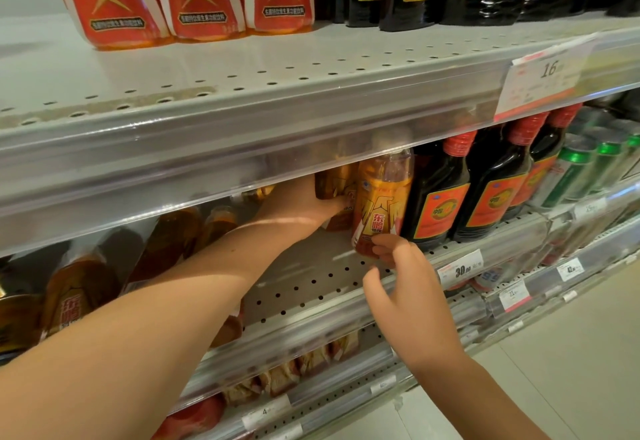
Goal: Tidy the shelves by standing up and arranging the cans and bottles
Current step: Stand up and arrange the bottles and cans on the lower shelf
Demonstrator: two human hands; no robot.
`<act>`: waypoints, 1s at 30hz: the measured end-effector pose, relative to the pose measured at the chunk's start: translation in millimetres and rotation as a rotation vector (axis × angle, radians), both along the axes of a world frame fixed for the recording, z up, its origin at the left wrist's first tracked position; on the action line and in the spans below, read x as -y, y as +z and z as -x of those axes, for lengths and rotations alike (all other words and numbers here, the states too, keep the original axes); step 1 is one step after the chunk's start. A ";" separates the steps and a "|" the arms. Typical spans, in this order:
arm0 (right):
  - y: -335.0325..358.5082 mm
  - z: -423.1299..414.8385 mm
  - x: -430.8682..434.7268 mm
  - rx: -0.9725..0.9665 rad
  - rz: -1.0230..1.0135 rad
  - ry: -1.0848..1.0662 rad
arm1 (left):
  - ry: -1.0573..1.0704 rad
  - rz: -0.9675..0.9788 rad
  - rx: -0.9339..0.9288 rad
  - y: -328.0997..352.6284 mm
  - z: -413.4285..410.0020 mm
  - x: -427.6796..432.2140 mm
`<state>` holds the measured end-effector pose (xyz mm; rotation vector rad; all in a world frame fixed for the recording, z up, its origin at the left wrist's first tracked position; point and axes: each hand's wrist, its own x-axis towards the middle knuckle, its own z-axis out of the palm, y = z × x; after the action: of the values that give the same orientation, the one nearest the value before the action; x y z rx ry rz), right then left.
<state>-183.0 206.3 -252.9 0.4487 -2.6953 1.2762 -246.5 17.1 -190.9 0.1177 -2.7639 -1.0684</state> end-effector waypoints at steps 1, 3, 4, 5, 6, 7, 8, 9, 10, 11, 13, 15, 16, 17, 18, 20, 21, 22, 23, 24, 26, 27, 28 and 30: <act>-0.5 0.0 -0.6 0.008 0.031 -0.004 | -0.018 -0.016 0.012 1.0 -0.8 2.7; 1.2 0.2 -1.1 0.033 0.147 -0.034 | -0.052 -0.063 0.045 4.7 -3.7 8.4; 3.3 0.3 -0.6 0.055 0.222 -0.062 | -0.076 -0.097 0.063 6.9 -4.9 11.1; 5.4 0.9 -0.2 0.076 0.292 -0.095 | -0.101 -0.133 0.080 8.9 -5.6 13.0; 6.9 1.9 -0.1 0.085 0.342 -0.129 | -0.118 -0.157 0.092 10.0 -5.9 14.5; 7.9 3.3 0.1 0.088 0.362 -0.156 | -0.127 -0.165 0.095 10.2 -5.8 15.6; 8.7 4.8 0.4 0.093 0.351 -0.172 | -0.132 -0.171 0.091 10.6 -6.0 16.1; 9.6 6.3 1.3 0.100 0.318 -0.174 | -0.133 -0.184 0.090 10.5 -6.1 16.2; 10.5 7.8 2.8 0.107 0.273 -0.169 | -0.128 -0.192 0.091 10.5 -6.4 16.4; 11.5 9.5 4.5 0.113 0.235 -0.163 | -0.117 -0.190 0.097 11.0 -6.7 16.5; 13.7 14.0 7.1 0.122 0.203 -0.153 | -0.100 -0.159 0.116 14.4 -8.3 18.1; 15.4 18.5 6.9 0.130 0.183 -0.143 | -0.102 -0.130 0.136 18.9 -10.9 22.4; 15.9 19.8 5.9 0.133 0.164 -0.136 | -0.104 -0.122 0.150 21.3 -12.3 24.9; 16.1 20.8 4.9 0.130 0.138 -0.131 | -0.108 -0.124 0.163 23.4 -13.6 27.0; 16.0 21.2 4.2 0.117 0.100 -0.132 | -0.118 -0.136 0.176 25.1 -15.0 29.0; 15.7 22.1 6.9 0.073 0.021 -0.141 | -0.122 -0.153 0.198 27.7 -17.9 31.9; 15.1 23.0 10.6 0.057 -0.001 -0.141 | -0.115 -0.153 0.205 28.8 -19.1 32.6; 14.3 24.4 15.5 0.052 -0.009 -0.136 | -0.105 -0.148 0.214 29.8 -20.2 32.5; 13.5 26.3 21.1 0.060 -0.002 -0.126 | -0.097 -0.142 0.223 31.3 -21.6 31.8; 12.8 28.6 26.8 0.077 0.023 -0.119 | -0.088 -0.128 0.232 32.4 -22.6 31.4; 10.7 33.9 34.7 0.096 0.114 -0.135 | -0.081 -0.123 0.232 32.4 -23.4 31.1; 9.9 37.1 37.0 0.100 0.156 -0.154 | -0.082 -0.122 0.226 31.7 -23.3 31.8; 9.5 40.5 38.5 0.113 0.184 -0.169 | -0.081 -0.117 0.226 31.8 -23.8 32.0; 10.0 48.9 41.4 0.171 0.222 -0.194 | -0.080 -0.101 0.235 32.2 -23.3 34.0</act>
<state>-231.9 164.9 -242.8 0.0525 -2.6054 1.5946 -223.2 -16.9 -158.7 0.1572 -2.9431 -1.2914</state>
